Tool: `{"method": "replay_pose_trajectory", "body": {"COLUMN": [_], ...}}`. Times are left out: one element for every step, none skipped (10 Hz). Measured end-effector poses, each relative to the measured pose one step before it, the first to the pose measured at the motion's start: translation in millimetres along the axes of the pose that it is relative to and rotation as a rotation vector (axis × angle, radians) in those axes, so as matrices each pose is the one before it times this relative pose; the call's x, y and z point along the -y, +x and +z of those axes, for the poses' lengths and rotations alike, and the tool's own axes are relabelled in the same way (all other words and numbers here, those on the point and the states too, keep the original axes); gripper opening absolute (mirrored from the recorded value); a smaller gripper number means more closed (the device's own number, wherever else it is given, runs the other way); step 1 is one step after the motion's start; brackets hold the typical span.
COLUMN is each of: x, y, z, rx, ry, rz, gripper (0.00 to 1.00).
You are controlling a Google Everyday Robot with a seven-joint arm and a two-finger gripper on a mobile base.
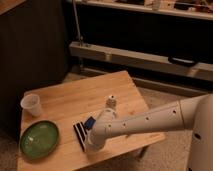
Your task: Push the eraser across the table
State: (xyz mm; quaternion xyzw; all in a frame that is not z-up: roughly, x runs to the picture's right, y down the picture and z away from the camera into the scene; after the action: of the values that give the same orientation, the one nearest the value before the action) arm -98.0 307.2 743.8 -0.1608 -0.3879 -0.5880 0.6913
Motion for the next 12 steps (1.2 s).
{"method": "replay_pose_trajectory", "body": {"x": [5.71, 6.23, 2.30, 2.00, 4.73, 0.54, -0.94, 0.91, 0.48, -1.19, -1.05, 0.49], "y": [5.79, 4.94, 5.26, 5.84, 5.63, 5.52, 4.53, 5.90, 5.19, 5.11, 6.17, 4.04], "z": [3.63, 1.64, 0.72, 0.27, 1.00, 0.02, -0.26, 0.14, -0.67, -1.55, -2.57, -2.35], "rx": [0.00448, 0.00206, 0.00275, 0.00319, 0.00415, 0.00230, 0.00110, 0.00140, -0.00120, -0.00378, -0.00540, -0.00507], "ry": [-0.00569, -0.00375, -0.01244, -0.01640, -0.01415, -0.01295, -0.00820, -0.00965, -0.00243, -0.00115, -0.00412, -0.00260], "rz": [-0.01006, -0.01027, -0.00572, -0.00356, -0.00796, -0.00126, 0.00262, -0.00116, 0.00296, 0.00619, 0.00767, 0.00361], "gripper": [0.00, 0.00, 0.00, 0.00, 0.00, 0.00, 0.00, 0.00, 0.00, 0.00, 0.00, 0.00]}}
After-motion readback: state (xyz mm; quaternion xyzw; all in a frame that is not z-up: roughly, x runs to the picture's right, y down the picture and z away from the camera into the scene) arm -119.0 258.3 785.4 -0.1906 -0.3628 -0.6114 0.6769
